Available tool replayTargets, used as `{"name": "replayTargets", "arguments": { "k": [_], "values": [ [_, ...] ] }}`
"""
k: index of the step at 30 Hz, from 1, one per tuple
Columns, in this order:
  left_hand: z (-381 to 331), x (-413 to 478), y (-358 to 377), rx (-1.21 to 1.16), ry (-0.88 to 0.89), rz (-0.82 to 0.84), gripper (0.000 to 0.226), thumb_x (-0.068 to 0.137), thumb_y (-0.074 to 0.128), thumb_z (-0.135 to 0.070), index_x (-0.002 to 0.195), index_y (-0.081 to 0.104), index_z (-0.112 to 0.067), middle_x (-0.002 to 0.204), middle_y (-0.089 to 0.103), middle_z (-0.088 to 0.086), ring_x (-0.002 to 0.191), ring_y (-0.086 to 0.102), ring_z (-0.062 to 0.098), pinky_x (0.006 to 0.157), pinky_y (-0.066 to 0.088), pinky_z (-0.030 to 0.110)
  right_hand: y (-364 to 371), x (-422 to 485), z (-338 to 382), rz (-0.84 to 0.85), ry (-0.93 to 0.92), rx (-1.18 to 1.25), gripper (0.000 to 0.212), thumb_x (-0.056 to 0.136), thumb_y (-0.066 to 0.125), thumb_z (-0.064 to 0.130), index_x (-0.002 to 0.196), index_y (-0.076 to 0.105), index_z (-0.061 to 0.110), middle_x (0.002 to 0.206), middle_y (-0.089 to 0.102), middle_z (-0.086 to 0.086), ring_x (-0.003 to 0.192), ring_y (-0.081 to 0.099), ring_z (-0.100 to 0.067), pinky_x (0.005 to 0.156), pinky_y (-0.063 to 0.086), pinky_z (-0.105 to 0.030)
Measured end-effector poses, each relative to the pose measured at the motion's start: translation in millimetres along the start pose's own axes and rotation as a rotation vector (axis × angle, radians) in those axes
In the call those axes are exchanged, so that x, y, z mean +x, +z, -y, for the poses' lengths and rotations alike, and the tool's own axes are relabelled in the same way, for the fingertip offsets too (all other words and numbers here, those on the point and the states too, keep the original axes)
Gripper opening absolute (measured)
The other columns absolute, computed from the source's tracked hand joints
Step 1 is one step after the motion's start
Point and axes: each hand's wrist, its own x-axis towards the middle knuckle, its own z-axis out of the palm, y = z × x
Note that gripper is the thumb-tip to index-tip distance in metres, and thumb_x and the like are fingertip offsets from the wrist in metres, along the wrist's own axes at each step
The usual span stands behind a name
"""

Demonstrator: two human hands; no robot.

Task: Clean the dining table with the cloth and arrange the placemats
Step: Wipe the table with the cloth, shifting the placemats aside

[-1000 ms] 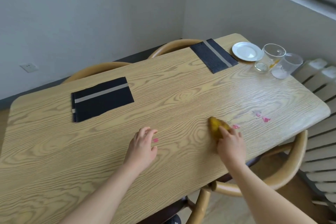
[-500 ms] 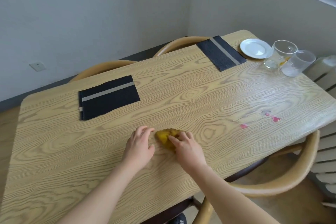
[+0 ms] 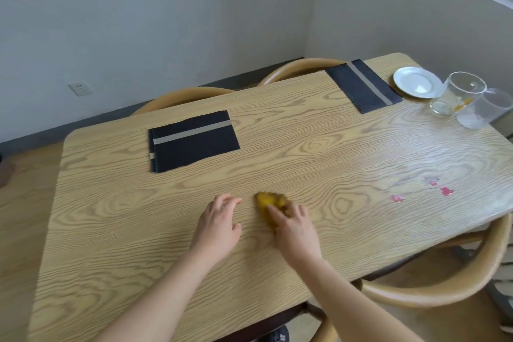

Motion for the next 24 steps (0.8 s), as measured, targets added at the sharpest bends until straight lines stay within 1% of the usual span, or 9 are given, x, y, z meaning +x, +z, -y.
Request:
{"name": "replayTargets", "arguments": {
  "k": [3,5,8,13,15,18,20,22,24],
  "values": [
    [3,-4,-1,0.013,0.027,-0.004,0.052,0.090,0.055,-0.022,0.139,0.037,-0.026,0.148,0.028,-0.003,0.137,0.028,0.017,0.113,0.025,0.032,17,-25,21,0.094,-0.287,-0.042,0.055,0.085,0.063,0.019,0.135,0.049,0.037,0.119,0.055,-0.005,0.103,0.050,-0.026,0.072,0.056,-0.036],
    [6,-7,-3,0.024,0.047,0.012,0.053,0.090,0.055,-0.022,0.140,0.036,-0.025,0.149,0.027,-0.002,0.137,0.028,0.017,0.114,0.025,0.032,16,-29,14,0.078,-0.313,-0.077,0.052,0.080,0.070,0.021,0.128,0.057,0.037,0.112,0.060,-0.002,0.094,0.052,-0.023,0.065,0.056,-0.032],
    [11,-11,-5,0.029,0.081,0.040,0.054,0.091,0.055,-0.022,0.141,0.034,-0.024,0.150,0.026,-0.002,0.137,0.028,0.017,0.113,0.025,0.031,1,-27,-15,0.010,-0.140,-0.084,0.049,0.086,0.062,0.017,0.131,0.056,0.035,0.121,0.057,-0.001,0.102,0.049,-0.025,0.074,0.055,-0.036],
    [19,-23,-6,0.013,0.129,0.065,0.055,0.091,0.055,-0.020,0.142,0.035,-0.023,0.150,0.026,-0.001,0.137,0.029,0.015,0.113,0.028,0.030,-24,-47,-64,-0.128,0.392,-0.027,0.049,0.092,0.049,0.012,0.138,0.051,0.030,0.128,0.053,-0.004,0.111,0.043,-0.025,0.093,0.043,-0.035],
    [23,-28,-5,0.015,0.146,0.077,0.055,0.091,0.055,-0.020,0.142,0.034,-0.023,0.150,0.025,-0.001,0.137,0.028,0.015,0.113,0.029,0.030,-24,-55,-57,-0.118,0.483,0.000,0.050,0.092,0.046,0.010,0.139,0.050,0.029,0.128,0.052,-0.005,0.113,0.042,-0.025,0.094,0.043,-0.036],
    [26,-34,-5,0.016,0.179,0.094,0.054,0.092,0.053,-0.020,0.142,0.034,-0.023,0.151,0.025,-0.001,0.137,0.028,0.015,0.112,0.029,0.030,-15,-67,-24,-0.091,0.451,0.026,0.052,0.091,0.045,0.009,0.139,0.050,0.030,0.123,0.052,-0.003,0.112,0.041,-0.023,0.094,0.041,-0.034],
    [25,-33,-5,0.018,0.185,0.105,0.054,0.092,0.054,-0.021,0.142,0.034,-0.023,0.151,0.025,-0.001,0.137,0.028,0.015,0.113,0.030,0.030,-8,-67,-4,-0.002,0.347,0.105,0.051,0.091,0.046,0.010,0.137,0.051,0.032,0.119,0.052,0.000,0.112,0.042,-0.021,0.093,0.037,-0.029],
    [20,-33,-7,0.010,0.221,0.112,0.054,0.092,0.053,-0.022,0.142,0.033,-0.023,0.151,0.024,-0.001,0.138,0.027,0.015,0.112,0.030,0.031,-10,-71,12,0.073,0.294,0.175,0.049,0.091,0.048,0.012,0.134,0.053,0.035,0.114,0.055,0.004,0.110,0.044,-0.019,0.089,0.035,-0.026],
    [14,-31,-7,0.007,0.253,0.114,0.053,0.092,0.052,-0.022,0.141,0.033,-0.024,0.151,0.024,-0.001,0.138,0.027,0.016,0.112,0.030,0.031,-15,-71,23,0.070,0.278,0.222,0.048,0.090,0.050,0.013,0.132,0.055,0.037,0.108,0.057,0.005,0.105,0.045,-0.017,0.084,0.033,-0.025]
  ]
}}
